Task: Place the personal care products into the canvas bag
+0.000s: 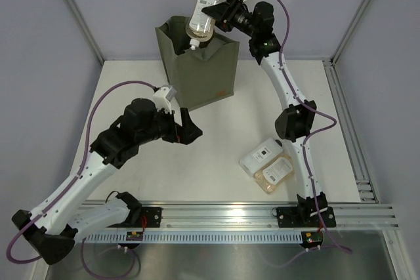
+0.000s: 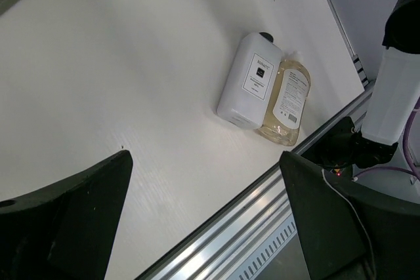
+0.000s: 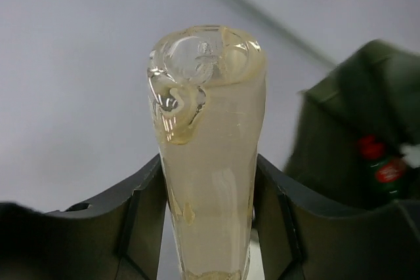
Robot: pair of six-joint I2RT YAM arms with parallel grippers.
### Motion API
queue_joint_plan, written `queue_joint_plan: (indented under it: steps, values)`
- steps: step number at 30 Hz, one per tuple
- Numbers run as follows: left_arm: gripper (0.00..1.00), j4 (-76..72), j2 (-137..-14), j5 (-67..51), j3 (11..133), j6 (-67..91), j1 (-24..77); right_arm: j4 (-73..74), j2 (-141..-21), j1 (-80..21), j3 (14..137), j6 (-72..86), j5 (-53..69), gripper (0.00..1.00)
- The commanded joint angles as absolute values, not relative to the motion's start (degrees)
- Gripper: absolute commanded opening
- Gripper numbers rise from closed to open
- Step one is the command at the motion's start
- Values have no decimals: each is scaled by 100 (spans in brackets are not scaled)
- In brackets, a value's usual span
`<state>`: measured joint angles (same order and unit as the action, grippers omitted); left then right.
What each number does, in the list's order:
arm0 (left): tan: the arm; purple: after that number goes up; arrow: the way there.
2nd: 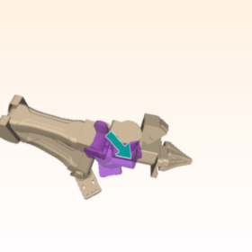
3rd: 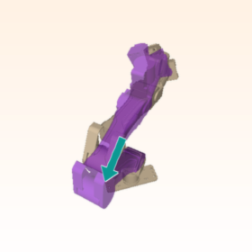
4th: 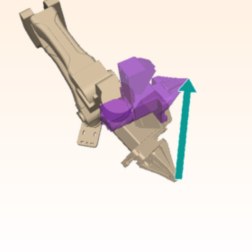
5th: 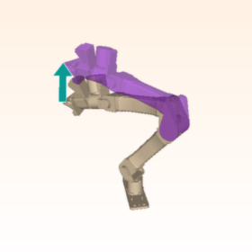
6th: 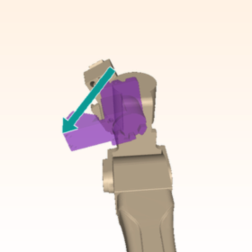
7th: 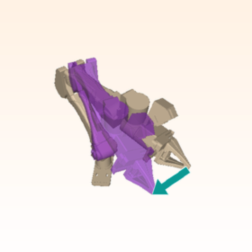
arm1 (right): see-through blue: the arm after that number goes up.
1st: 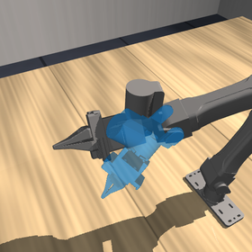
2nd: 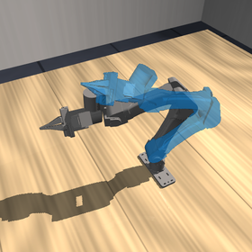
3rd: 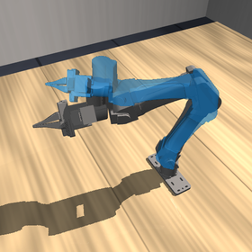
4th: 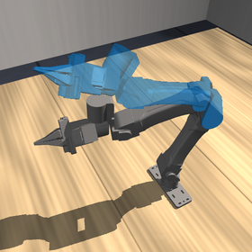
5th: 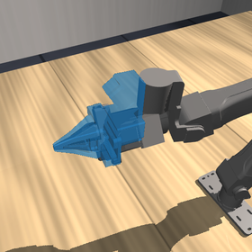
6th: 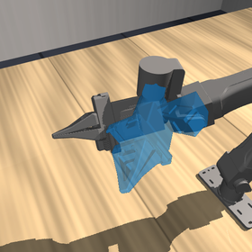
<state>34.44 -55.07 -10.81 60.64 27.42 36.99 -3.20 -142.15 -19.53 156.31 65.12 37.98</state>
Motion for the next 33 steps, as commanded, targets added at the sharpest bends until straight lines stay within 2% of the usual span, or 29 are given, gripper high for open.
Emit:
queue_joint_plan:
  steps: [1,5,6,7,8,11,14,22,25,28,29,33]
  values:
    - [99,3428,-5116,-607,5880,3075,3665,-641,-14168,-2170,16084,5583,1522,0]
    - [99,3393,-5001,-519,5757,3190,3656,-913,-14133,-2399,15935,4756,1212,1]
    - [99,3366,-5001,-510,5739,3199,3656,-940,-14115,-2434,15830,4355,1274,7]
    - [99,3358,-5001,-484,5731,3191,3656,-923,-14080,-2469,15742,4159,1309,16]
    - [99,3340,-4984,-475,5704,3173,3656,-992,-13950,-2522,15602,3966,1397,40]
    - [99,3199,-4966,-422,5590,3059,3656,-915,-13686,-2584,15118,3227,1766,78]
    - [99,2937,-4983,-448,5449,2918,3656,-565,-13501,-2584,14968,2569,2091,98]
    - [99,2330,-5150,-404,5089,2515,3656,622,-12684,-2558,14669,1241,2679,100]
    - [99,1979,-5431,-465,5071,2330,3656,1351,-12104,-2357,14468,459,3724,99]
    - [99,1338,-5965,-930,5071,2268,3674,2134,-10817,-1962,13302,18,4638,99]
    - [99,1092,-6194,-1297,5123,2294,3683,2284,-10532,-1838,12463,-339,5154,99]
    - [98,1054,-7626,-1923,5981,2259,4068,3679,-9406,-1021,10603,-1377,5897,99]
